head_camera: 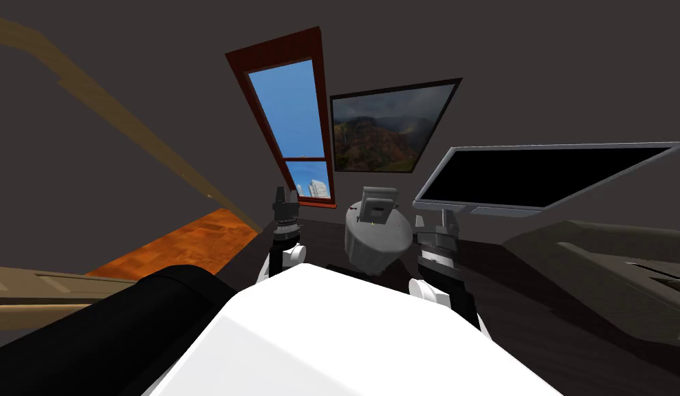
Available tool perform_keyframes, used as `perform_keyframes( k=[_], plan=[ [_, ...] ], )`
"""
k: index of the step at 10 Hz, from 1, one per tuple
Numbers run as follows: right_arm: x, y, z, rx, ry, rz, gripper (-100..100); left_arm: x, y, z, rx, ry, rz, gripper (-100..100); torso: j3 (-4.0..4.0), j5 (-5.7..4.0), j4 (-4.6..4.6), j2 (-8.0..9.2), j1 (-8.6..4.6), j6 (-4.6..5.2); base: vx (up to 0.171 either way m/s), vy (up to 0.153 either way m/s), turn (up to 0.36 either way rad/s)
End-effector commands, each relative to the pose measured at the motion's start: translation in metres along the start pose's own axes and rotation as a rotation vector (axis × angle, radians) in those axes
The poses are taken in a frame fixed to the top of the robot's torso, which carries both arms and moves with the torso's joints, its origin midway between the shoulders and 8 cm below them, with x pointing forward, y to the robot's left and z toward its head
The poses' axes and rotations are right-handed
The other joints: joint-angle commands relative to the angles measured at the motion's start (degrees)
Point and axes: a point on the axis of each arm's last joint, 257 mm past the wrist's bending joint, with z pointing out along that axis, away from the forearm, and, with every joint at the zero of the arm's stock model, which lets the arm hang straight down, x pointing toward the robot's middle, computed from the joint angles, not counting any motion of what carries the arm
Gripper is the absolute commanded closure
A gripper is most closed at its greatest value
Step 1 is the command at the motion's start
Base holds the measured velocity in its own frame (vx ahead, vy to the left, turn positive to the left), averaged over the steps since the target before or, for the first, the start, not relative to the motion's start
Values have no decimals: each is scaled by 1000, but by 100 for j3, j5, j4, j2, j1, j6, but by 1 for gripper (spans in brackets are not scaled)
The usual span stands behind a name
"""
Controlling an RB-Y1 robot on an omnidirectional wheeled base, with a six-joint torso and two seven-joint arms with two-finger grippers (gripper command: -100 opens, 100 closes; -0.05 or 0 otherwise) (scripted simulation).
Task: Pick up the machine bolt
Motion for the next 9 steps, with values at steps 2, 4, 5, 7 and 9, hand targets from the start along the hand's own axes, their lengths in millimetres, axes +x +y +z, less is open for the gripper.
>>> perform_keyframes(
  k=[2, 4, 5, 7, 9],
  plan=[
    [11, -18, -3, 45, 81, -83, -100, 0, 0, 0, 0, 0, 0, 0, 6, 1, 2, 12, 5, 2, -58, 42, -116],
    [18, -37, -8, 88, 144, -159, -100, 0, 0, 0, 0, 0, 0, 0, 17, 5, 7, 30, 24, 1, -85, 65, -112],
    [21, -48, -12, 113, 177, -204, -100, 0, 0, 0, 0, 0, 0, 0, 18, 5, 7, 32, 21, 1, -87, 68, -132],
    [23, -75, -20, 167, 243, -298, -100, 0, 0, 0, 0, 0, 0, 0, 21, 8, 8, 37, 37, 1, -99, 104, -126],
    [24, -89, -26, 195, 280, -359, -100, 0, 0, 0, 0, 0, 0, 0, 16, 7, 7, 27, 30, -1, -57, 65, -60]
  ],
)
